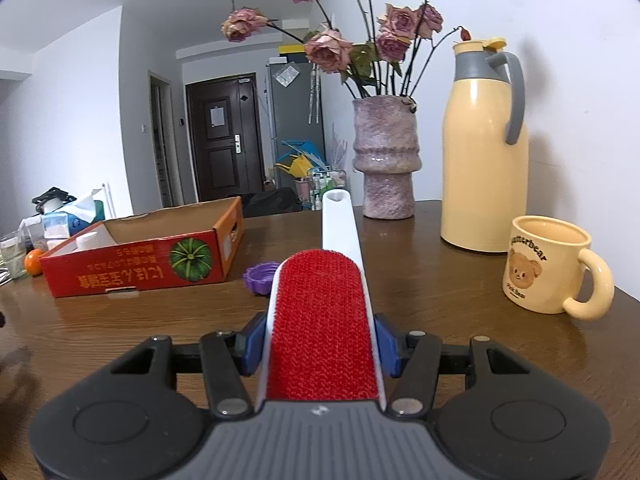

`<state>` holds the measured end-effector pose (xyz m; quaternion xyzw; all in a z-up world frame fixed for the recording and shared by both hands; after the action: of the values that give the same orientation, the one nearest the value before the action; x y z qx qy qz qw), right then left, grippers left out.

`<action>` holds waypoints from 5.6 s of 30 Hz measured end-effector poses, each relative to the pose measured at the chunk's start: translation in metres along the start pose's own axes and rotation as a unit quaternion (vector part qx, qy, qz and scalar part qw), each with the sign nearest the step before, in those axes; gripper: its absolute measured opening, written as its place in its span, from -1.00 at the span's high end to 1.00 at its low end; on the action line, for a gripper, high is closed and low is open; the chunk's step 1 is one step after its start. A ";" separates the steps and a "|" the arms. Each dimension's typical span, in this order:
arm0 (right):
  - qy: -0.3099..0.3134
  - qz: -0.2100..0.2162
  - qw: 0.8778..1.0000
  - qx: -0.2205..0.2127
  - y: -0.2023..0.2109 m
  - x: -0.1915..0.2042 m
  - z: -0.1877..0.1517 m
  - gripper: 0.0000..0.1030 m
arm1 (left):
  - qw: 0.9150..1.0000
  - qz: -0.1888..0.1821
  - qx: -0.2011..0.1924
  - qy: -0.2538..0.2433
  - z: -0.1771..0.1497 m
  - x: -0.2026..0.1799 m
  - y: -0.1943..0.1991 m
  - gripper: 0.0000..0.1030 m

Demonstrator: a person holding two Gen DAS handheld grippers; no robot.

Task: Organize rigid objects
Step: 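Carry the white cap and red lint brush over the cardboard box with both tools, then lower the white cap and lint brush into the box and open both tools, then withdraw both open tools up from the cardboard box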

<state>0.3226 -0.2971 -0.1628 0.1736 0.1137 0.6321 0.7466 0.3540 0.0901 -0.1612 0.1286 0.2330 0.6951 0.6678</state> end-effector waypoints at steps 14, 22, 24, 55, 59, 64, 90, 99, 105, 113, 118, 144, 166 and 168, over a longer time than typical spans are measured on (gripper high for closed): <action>0.021 0.046 0.999 -0.015 0.012 0.043 0.022 -0.06 | 0.998 -0.052 -0.012 -0.017 0.010 -0.057 0.005 0.21; 0.032 0.074 0.996 -0.024 0.010 0.076 0.037 -0.06 | 0.997 -0.066 -0.021 -0.020 0.025 -0.071 0.002 0.21; 0.034 0.080 0.996 -0.027 0.008 0.085 0.042 -0.06 | 0.997 -0.068 -0.025 -0.020 0.030 -0.074 0.000 0.21; 0.031 0.118 0.992 -0.034 -0.118 0.197 0.101 -0.06 | 0.994 -0.084 -0.072 -0.022 0.127 -0.076 -0.104 0.21; 0.026 0.119 0.992 -0.034 -0.142 0.202 0.109 -0.06 | 0.993 -0.094 -0.071 -0.025 0.140 -0.078 -0.125 0.21; 0.030 0.120 0.992 -0.026 -0.169 0.211 0.114 -0.06 | 0.992 -0.103 -0.066 -0.023 0.152 -0.078 -0.150 0.21; 0.085 0.135 0.987 0.005 -0.230 0.240 0.106 -0.06 | 0.993 -0.099 -0.027 -0.055 0.158 -0.069 -0.216 0.21; 0.087 0.119 0.989 0.025 -0.242 0.237 0.101 -0.73 | 0.993 -0.071 -0.054 -0.075 0.160 -0.073 -0.205 -0.93; 0.078 0.111 0.991 0.012 -0.241 0.233 0.105 -0.98 | 0.993 -0.070 -0.061 -0.071 0.162 -0.072 -0.200 -1.00; 0.079 0.110 0.991 0.011 -0.242 0.234 0.103 -0.98 | 0.994 -0.071 -0.057 -0.067 0.162 -0.070 -0.201 -1.00; 0.079 0.112 0.990 0.008 -0.239 0.232 0.103 -0.98 | 0.994 -0.072 -0.056 -0.065 0.162 -0.070 -0.200 -1.00; 0.073 0.106 0.991 -0.026 -0.158 0.200 0.088 -1.00 | 0.994 -0.074 -0.069 -0.047 0.132 -0.071 -0.127 -1.00; 0.070 0.107 0.992 -0.013 -0.064 0.146 0.047 -1.00 | 0.996 -0.061 -0.058 -0.032 0.073 -0.069 -0.042 -1.00; 0.071 0.104 0.992 -0.011 -0.058 0.141 0.043 -1.00 | 0.996 -0.061 -0.058 -0.031 0.066 -0.068 -0.033 -1.00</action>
<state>0.4161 -0.1716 -0.1397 0.1309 0.1404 0.7184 0.6686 0.4205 0.0329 -0.1116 0.0972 0.1791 0.6612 0.7220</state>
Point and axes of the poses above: each gripper's, at about its wrist camera, not at the fingertips, and y roughly against the way its jaws point, x to its left, z to its top, the point moved 9 cm from there along -y, roughly the way its jaws point, and after that the axes turned 7 degrees about -z, right-handed, at the moved point
